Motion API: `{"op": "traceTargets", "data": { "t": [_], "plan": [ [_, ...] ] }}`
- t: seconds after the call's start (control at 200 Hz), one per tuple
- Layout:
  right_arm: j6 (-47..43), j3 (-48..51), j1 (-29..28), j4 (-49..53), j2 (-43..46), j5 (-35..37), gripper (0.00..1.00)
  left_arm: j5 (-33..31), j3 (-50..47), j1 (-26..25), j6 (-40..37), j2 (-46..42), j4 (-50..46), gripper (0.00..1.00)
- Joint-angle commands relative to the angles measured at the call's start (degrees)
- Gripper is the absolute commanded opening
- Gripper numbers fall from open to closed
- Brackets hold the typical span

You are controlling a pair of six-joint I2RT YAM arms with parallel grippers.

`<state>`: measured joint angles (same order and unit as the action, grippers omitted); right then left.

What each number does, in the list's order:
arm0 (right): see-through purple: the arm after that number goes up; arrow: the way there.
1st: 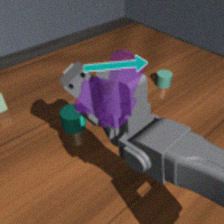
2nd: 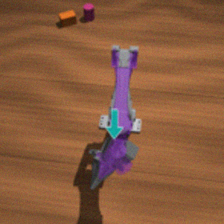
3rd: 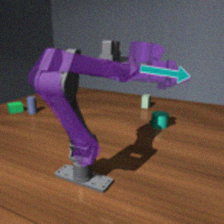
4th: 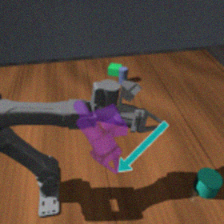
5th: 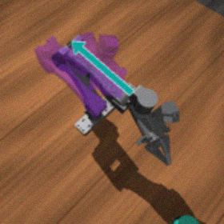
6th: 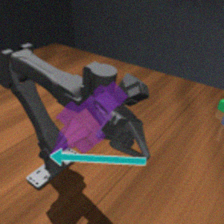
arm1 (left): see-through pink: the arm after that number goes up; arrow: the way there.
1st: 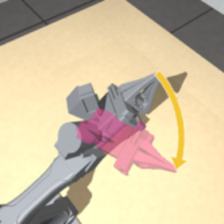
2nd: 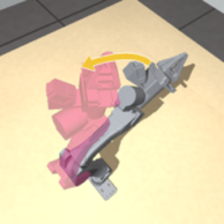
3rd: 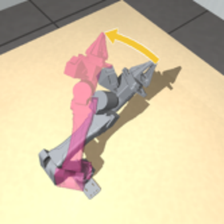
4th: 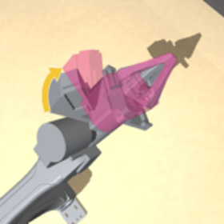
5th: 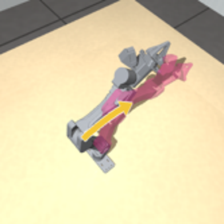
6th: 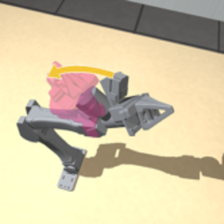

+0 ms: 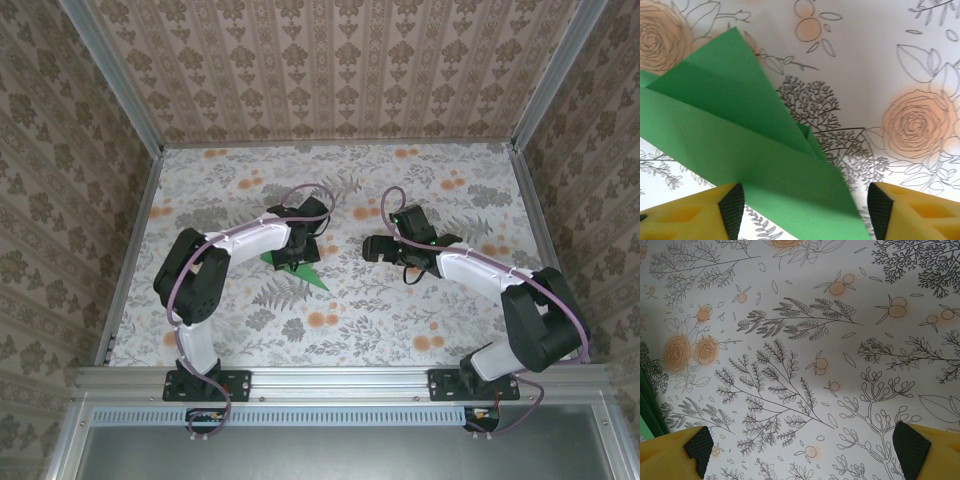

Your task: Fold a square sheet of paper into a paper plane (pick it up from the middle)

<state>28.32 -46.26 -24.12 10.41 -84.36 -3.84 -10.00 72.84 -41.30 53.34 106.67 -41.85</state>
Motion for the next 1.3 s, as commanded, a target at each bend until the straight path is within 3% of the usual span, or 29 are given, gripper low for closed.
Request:
{"op": "traceTargets", "data": {
  "t": [0.0,0.555,0.875,1.03,1.295],
  "plan": [
    [-0.5,0.3,0.3,-0.3,-1.2,-1.9,0.96,-2.6,-1.1,-0.6,3.9,-2.0,-2.7,0.65],
    [-0.6,-0.3,0.3,-0.2,-2.9,-3.2,0.95,-3.4,-7.7,0.1,9.8,-7.1,2.2,0.39],
    [-0.5,-0.6,0.4,0.6,-2.1,-2.6,0.94,-4.8,-7.5,0.6,6.2,-10.0,3.2,0.04],
    [0.4,0.4,0.4,1.0,1.6,-0.3,0.94,-1.3,-8.7,0.2,-0.9,-15.5,11.0,0.0],
    [2.0,1.7,1.0,0.6,8.2,-0.1,0.94,14.0,-14.3,0.4,-8.4,-20.8,30.3,0.0]
  ]
}}
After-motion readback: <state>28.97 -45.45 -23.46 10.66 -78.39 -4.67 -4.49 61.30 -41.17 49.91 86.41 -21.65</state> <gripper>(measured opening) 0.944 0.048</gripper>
